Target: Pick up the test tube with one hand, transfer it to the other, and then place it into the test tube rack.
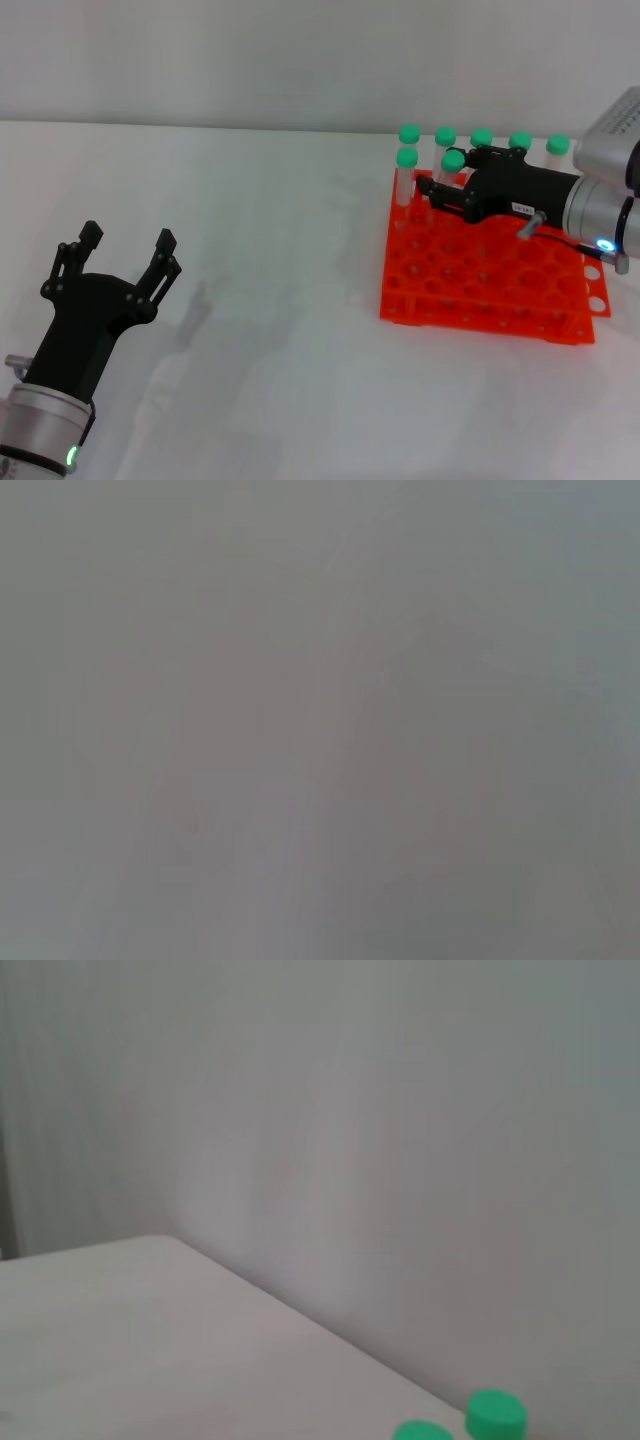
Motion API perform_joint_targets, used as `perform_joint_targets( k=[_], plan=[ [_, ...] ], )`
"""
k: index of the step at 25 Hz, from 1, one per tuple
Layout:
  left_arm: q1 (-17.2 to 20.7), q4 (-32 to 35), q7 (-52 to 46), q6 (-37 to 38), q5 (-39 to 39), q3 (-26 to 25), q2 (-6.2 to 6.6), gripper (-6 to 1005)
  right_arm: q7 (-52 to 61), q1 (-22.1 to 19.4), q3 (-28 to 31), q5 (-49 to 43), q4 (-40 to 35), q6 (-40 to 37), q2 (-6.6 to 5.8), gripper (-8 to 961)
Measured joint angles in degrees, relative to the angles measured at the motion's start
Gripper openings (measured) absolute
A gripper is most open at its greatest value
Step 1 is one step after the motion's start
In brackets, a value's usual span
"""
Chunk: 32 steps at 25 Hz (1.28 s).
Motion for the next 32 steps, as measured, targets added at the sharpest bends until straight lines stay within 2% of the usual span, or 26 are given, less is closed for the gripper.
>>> perform_joint_targets(
  k=[3, 7, 8, 13, 17, 22, 28, 32],
  plan=[
    [-0.04, -0.03, 0.00, 0.00, 0.00, 0.01, 0.00, 879, 0.96, -0.62, 0.21, 0.02, -0.42, 1.29, -0.20, 579],
    [-0.11, -0.04, 0.00, 0.00, -0.01, 0.04, 0.00, 878, 2.90, -2.18, 0.29, -0.01, -2.03, 2.44, -0.63, 636],
    [-0.13, -0.05, 0.00, 0.00, 0.01, 0.04, 0.00, 878, 4.76, -4.26, 0.32, -0.24, -3.65, 4.15, -0.92, 650],
    [-0.65, -0.13, 0.00, 0.00, 0.00, -0.10, 0.05, 878, 7.23, -9.16, 1.48, -0.03, -5.96, 8.16, -1.21, 650],
    [-1.71, -0.88, 0.00, 0.01, -0.04, -0.10, 0.08, 878, 7.03, -14.41, 8.01, 0.09, -6.87, 13.87, -0.85, 650],
    [-3.11, -1.44, -0.01, 0.00, -0.12, -0.16, 0.09, 878, 3.38, -19.84, 20.62, 0.64, -4.85, 20.45, -0.85, 651],
    [-4.22, -2.00, -3.02, 0.05, -0.26, -2.96, 0.14, 878, -10.66, -21.40, 34.43, 8.65, 4.78, 21.15, -0.87, 651],
    [-5.98, -2.88, -6.02, -0.06, -1.25, -3.73, 0.14, 878, -22.47, -21.62, 40.73, 14.59, 11.15, 21.34, -0.83, 651]
  ],
)
